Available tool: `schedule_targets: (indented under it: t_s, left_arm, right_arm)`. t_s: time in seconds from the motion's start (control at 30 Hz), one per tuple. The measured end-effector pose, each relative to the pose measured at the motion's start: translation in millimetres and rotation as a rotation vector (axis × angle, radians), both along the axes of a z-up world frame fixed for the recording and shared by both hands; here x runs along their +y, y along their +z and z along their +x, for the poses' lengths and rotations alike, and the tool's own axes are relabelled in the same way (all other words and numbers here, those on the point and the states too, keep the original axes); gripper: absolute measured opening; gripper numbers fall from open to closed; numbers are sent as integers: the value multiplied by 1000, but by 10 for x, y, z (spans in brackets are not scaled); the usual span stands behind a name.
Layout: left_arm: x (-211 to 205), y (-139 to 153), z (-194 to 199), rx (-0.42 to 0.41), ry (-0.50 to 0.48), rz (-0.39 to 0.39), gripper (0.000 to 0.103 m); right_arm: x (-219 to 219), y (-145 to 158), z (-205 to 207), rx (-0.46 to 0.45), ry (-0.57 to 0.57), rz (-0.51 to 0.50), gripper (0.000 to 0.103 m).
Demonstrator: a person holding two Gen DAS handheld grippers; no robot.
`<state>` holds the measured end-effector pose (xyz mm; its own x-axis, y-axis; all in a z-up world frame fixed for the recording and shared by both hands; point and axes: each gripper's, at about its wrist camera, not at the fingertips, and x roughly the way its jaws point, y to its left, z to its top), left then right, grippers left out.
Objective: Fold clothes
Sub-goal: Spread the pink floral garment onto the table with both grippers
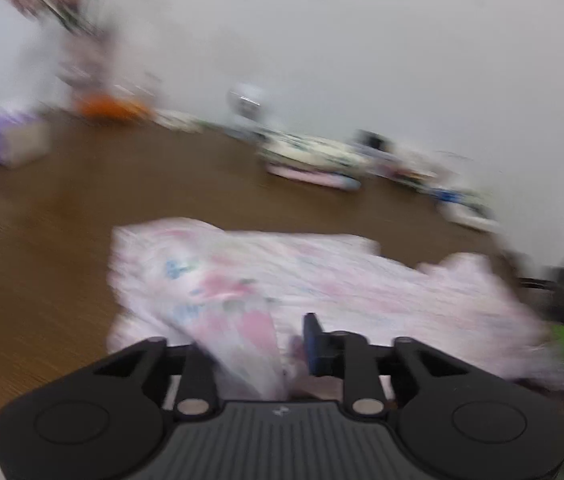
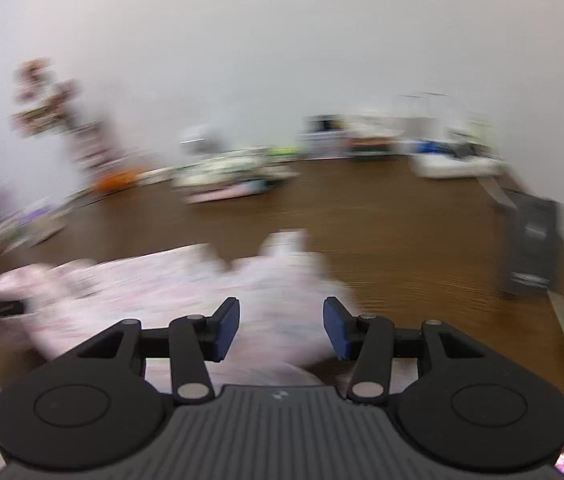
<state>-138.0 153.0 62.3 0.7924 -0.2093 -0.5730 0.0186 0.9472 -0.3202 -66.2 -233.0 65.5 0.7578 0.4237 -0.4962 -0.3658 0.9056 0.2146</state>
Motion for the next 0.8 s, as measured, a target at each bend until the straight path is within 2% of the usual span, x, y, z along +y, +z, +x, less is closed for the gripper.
schedule_targets:
  t_s: [0.07, 0.1, 0.13, 0.17, 0.2, 0.23, 0.27, 0.3, 0.33, 0.37, 0.4, 0.43, 0.53, 0.57, 0.63, 0.7, 0.77, 0.8]
  left_arm:
    - [-72, 77, -11, -21, -68, -21, 35]
    - [-127, 99, 13, -34, -96, -6, 46]
    - [-188, 86, 82, -48, -108, 41, 61]
    - [-231, 55, 160, -50, -116, 80, 67]
    - [-235, -18, 254, -24, -117, 100, 69]
    - [-238, -91, 349, 3, -118, 120, 69]
    - [-242, -164, 444, 29, -119, 140, 69]
    - [-245, -238, 539, 56, -120, 160, 61]
    - [-249, -311, 633, 82, -121, 180, 36]
    - [-233, -364, 698, 106, -120, 185, 17]
    - [-171, -358, 673, 118, -110, 153, 3]
    - [-109, -313, 595, 104, -84, 123, 1]
    - [57, -129, 106, -15, -26, 46, 1]
    - [112, -84, -76, -41, -8, 27, 1]
    - [191, -130, -395, -8, 18, 27, 2]
    - [255, -240, -656, 71, 27, 38, 2]
    - [347, -306, -824, 156, 44, 11, 6]
    - [399, -308, -894, 175, 59, -9, 8]
  right_arm:
    - [177, 73, 27, -17, 118, 0, 53]
    - [297, 24, 119, -9, 179, -36, 67]
    - [417, -25, 212, -1, 239, -72, 76]
    - [536, -74, 305, 6, 299, -107, 77]
    - [601, -170, 462, 24, 295, -150, 70]
    - [665, -266, 618, 43, 291, -191, 55]
    - [647, -332, 765, 99, 291, -162, 50]
    - [628, -398, 913, 154, 291, -134, 41]
    - [610, -463, 1058, 209, 290, -105, 19]
    - [594, -492, 1106, 248, 318, -48, 10]
    - [578, -519, 1152, 285, 346, 9, 2]
    - [546, -451, 1030, 239, 407, 44, 1]
    - [451, -247, 664, 100, 587, 145, 0]
    - [420, -176, 447, 44, 658, 118, 0]
    - [374, -94, 4, -33, 799, 24, 0]
    - [354, -158, -295, -11, 915, -58, 1]
    - [344, -219, -434, 23, 957, -106, 3]
    - [305, -211, -440, 22, 965, -96, 10]
